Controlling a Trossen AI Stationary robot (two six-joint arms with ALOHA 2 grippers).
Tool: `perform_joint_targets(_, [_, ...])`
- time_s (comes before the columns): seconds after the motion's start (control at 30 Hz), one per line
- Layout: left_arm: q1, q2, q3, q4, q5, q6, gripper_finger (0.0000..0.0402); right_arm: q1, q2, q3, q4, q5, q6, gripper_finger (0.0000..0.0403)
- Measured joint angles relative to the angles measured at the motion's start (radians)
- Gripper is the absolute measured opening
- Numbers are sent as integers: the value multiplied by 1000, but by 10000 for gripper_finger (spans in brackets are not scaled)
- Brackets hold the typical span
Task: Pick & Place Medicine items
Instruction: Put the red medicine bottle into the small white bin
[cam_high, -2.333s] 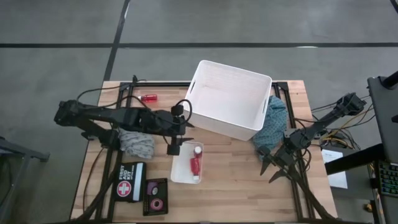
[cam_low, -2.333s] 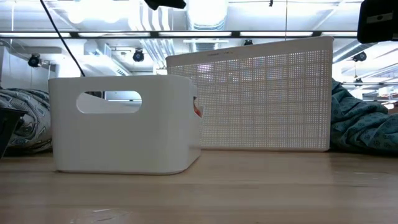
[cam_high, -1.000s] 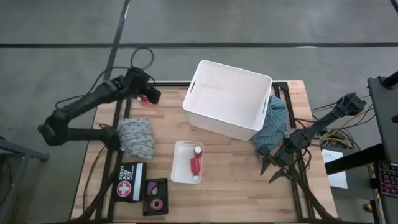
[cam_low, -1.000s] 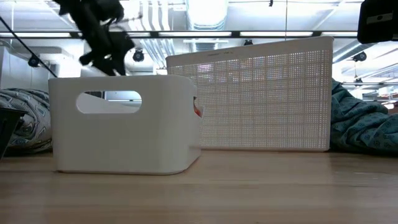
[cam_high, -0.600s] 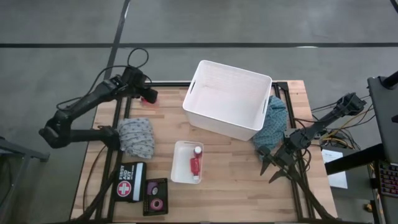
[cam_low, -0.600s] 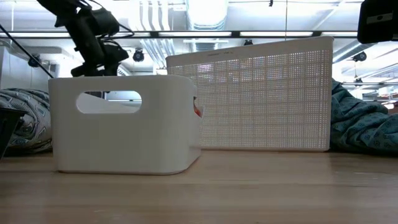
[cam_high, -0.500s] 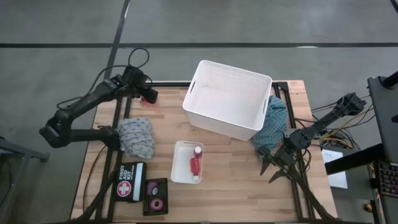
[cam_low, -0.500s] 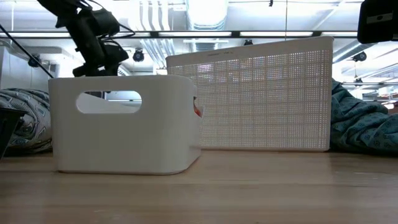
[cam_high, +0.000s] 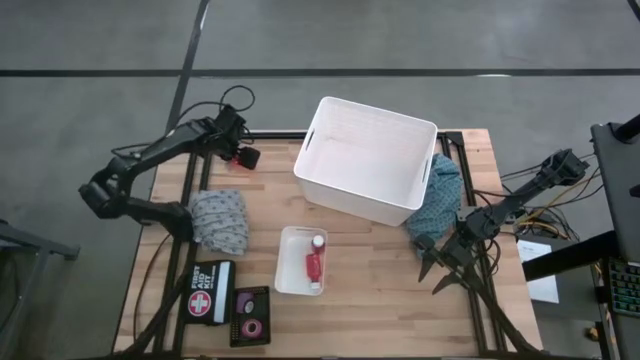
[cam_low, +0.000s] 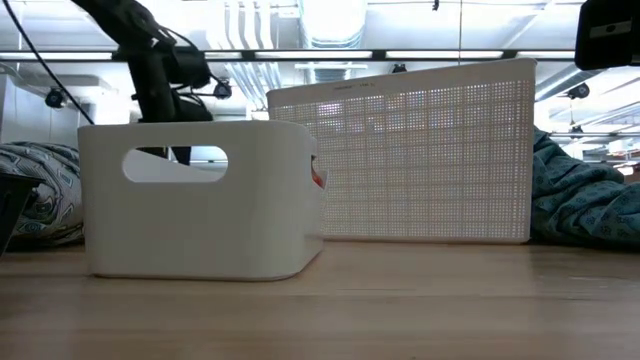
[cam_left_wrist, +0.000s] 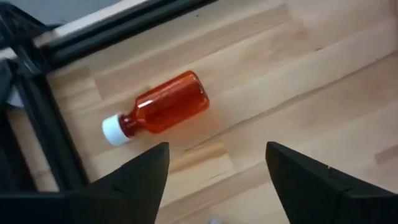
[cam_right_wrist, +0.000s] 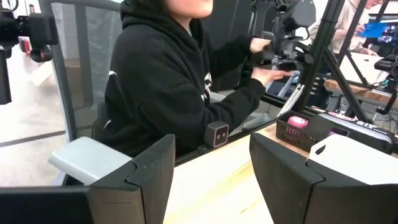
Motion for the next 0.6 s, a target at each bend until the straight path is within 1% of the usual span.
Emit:
perform_joint_targets(0.07, [0, 13, 8, -7, -13, 46, 282, 0, 0, 0, 0, 0, -2, 206])
perform_joint_targets(0.17, [0, 30, 12, -8, -16, 177, 287, 0, 0, 0, 0, 0, 0, 206])
perform_joint_targets(0.23, [6, 34, 12, -11, -16, 230, 288, 0, 0, 0, 0, 0, -2, 206])
perform_joint_targets(0.4, [20, 57, 12, -11, -38, 259, 286, 0, 0, 0, 0, 0, -1, 206])
perform_joint_targets(0.47, [21, 80, 12, -11, -46, 289, 286, 0, 0, 0, 0, 0, 0, 206])
perform_joint_targets(0.6, [21, 139, 13, -10, -55, 293, 285, 0, 0, 0, 0, 0, 0, 206])
